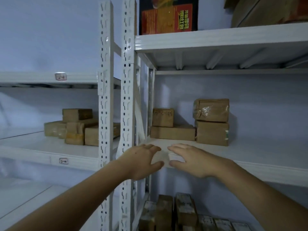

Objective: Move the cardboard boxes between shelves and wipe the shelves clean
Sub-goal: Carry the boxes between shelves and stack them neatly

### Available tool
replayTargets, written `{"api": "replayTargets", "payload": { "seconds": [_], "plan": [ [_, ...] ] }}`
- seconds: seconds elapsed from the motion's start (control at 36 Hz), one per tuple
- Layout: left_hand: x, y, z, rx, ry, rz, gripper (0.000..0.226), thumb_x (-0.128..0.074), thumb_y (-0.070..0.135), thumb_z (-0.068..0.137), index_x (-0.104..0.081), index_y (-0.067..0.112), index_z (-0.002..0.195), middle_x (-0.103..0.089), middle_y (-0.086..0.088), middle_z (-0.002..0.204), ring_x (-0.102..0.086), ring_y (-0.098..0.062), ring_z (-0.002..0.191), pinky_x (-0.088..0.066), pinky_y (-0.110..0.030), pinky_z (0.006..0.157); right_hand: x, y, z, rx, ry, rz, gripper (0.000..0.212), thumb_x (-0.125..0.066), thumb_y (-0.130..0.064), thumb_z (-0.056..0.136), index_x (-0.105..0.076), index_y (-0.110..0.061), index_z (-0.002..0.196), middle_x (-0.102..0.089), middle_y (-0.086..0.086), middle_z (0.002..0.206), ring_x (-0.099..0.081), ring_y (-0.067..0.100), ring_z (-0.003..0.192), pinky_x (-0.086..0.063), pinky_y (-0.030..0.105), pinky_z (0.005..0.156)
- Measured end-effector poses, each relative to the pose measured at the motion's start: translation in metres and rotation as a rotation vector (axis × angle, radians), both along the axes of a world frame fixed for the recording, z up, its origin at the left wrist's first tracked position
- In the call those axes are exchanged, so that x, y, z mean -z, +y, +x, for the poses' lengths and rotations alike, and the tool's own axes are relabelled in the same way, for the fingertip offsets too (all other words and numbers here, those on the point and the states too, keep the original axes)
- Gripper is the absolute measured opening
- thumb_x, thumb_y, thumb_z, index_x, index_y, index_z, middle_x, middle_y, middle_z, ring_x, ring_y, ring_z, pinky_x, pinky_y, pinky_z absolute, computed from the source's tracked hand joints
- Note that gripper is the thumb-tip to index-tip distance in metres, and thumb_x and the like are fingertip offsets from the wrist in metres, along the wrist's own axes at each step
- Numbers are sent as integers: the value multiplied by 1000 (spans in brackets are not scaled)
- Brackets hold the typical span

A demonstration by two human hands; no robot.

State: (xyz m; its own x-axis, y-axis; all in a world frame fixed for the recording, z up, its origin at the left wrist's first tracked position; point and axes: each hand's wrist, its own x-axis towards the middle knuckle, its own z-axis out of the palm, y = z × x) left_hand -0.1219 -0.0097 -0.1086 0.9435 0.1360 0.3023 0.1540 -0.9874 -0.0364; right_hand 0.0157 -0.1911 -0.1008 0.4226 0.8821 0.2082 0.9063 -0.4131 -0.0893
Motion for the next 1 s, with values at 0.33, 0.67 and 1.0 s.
{"api": "replayTargets", "payload": {
  "seconds": [0.33, 0.67, 1.0],
  "plan": [
    [21, 91, -182, -148, 12, -35, 69, -34, 67, 100, -29, 31, 158, -38, 3, 162, -41, -23, 144, -36, -43, 116, 20, 106, -145, -117, 27, -48, 71, -43, -59, 103, -22, -26, 162, -19, -8, 168, -22, 10, 152, -19, 29, 123],
    [55, 212, -366, -376, 62, -77, 68, -36, 65, 101, -27, 31, 159, -36, 6, 163, -37, -19, 146, -32, -40, 119, 52, 267, -298, -296, 39, -91, 68, -42, -62, 101, -25, -32, 160, -24, -11, 166, -28, 12, 150, -24, 33, 123],
    [75, 348, -431, -534, 57, -94, 66, -33, 67, 100, -31, 33, 157, -38, 8, 162, -39, -17, 145, -33, -38, 118, 68, 431, -350, -445, 71, -91, 65, -42, -57, 104, -25, -31, 161, -22, -10, 167, -25, 11, 151, -21, 31, 121]
  ]
}}
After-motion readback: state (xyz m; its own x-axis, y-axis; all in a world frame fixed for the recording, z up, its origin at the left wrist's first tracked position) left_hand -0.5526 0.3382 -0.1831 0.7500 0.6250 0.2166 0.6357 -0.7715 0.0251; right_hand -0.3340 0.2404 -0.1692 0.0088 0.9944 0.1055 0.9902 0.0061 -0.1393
